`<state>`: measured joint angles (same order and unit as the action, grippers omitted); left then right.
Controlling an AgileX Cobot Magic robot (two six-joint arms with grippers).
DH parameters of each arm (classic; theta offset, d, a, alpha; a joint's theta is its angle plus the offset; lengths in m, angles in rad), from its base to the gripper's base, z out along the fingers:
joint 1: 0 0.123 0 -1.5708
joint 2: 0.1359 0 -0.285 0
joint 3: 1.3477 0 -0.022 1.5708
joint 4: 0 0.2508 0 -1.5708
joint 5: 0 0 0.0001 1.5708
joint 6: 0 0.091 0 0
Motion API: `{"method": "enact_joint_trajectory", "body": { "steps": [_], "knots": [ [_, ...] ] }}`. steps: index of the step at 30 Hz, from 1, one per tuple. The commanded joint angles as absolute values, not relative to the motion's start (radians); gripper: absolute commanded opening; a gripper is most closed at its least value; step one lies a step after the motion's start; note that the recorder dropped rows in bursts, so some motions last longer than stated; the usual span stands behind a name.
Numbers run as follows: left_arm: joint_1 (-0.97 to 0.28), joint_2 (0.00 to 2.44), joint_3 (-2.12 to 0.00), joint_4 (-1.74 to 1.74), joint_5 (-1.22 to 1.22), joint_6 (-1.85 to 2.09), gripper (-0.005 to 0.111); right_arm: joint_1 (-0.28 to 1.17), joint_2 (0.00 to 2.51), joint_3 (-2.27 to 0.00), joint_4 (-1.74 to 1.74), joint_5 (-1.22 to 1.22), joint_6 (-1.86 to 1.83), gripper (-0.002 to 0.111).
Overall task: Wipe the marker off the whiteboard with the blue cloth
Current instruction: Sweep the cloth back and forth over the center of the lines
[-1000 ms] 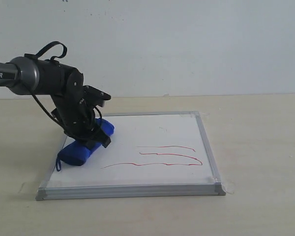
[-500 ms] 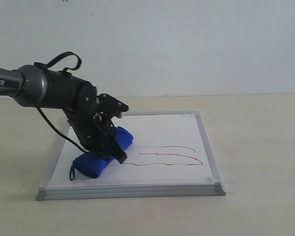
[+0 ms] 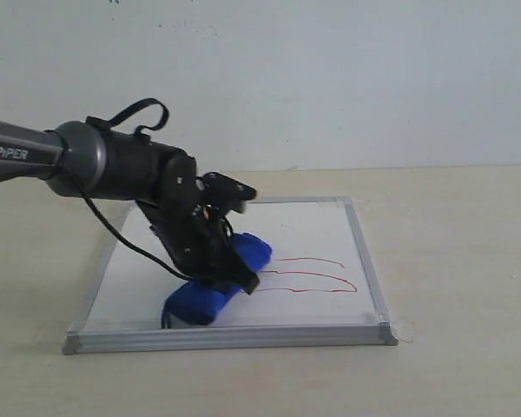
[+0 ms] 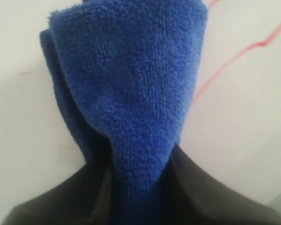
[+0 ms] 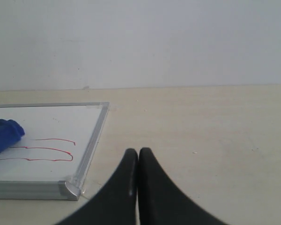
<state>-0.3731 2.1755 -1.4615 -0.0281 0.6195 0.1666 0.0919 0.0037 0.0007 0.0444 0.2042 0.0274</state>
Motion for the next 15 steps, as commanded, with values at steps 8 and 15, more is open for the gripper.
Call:
{"method": "enact_joint_trajectory", "body": {
  "steps": [8, 15],
  "knots": [
    [-0.174, 2.205, -1.432, 0.109, 0.677, 0.023, 0.004, 0.090, 0.000, 0.000, 0.042, 0.199, 0.023, 0.000],
    [-0.405, 2.205, -1.444, -0.011, 0.634, 0.122, 0.004, 0.090, 0.000, 0.000, 0.042, 0.199, 0.023, 0.000]
  ]
}}
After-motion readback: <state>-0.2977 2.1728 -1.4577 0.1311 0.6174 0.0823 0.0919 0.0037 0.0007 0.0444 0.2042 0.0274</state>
